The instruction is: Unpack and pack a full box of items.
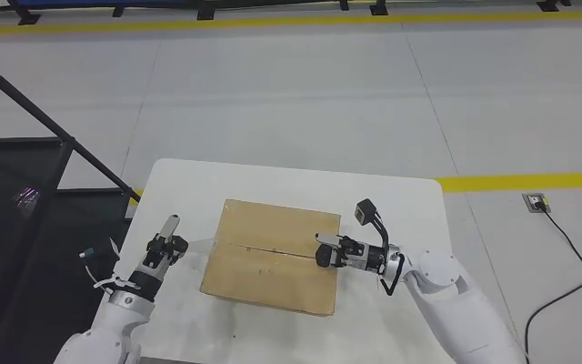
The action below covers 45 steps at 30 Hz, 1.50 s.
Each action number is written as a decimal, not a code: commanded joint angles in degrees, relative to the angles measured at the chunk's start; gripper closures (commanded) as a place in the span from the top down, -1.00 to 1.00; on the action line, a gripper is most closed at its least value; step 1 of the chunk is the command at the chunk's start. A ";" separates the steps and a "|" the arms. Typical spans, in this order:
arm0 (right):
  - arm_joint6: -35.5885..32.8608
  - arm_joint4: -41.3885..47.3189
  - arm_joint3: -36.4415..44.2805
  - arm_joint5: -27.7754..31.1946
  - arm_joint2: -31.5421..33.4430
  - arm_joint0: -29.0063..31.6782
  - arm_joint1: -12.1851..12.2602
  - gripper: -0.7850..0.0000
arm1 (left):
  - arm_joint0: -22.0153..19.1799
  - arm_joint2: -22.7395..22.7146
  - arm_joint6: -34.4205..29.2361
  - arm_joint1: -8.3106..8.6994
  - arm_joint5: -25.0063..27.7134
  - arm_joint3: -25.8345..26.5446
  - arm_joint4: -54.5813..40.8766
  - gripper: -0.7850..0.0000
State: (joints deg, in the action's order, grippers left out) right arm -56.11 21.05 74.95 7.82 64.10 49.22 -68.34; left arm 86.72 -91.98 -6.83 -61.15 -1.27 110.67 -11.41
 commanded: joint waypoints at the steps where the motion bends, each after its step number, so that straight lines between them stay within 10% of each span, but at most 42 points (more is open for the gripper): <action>1: 0.00 0.00 0.00 0.00 0.00 0.00 0.00 1.00 | -0.05 0.14 3.03 -0.46 -0.47 -2.85 -4.81 1.00; 10: 0.00 0.00 0.00 0.00 0.00 0.00 0.00 1.00 | -2.50 5.21 5.53 -2.17 3.03 -14.66 -13.45 1.00; 24: 0.00 0.00 0.00 0.00 0.00 0.00 0.00 1.00 | -19.09 14.17 10.23 -5.46 6.42 -33.71 -18.74 1.00; 45: 0.00 0.00 0.00 0.00 0.00 0.00 0.00 1.00 | -13.66 11.06 23.02 -6.43 14.20 -20.23 -0.34 1.00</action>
State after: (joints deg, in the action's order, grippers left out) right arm -56.11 21.05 74.95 7.82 64.10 49.22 -68.34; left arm 72.88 -80.67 16.22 -67.54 13.04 89.78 -12.40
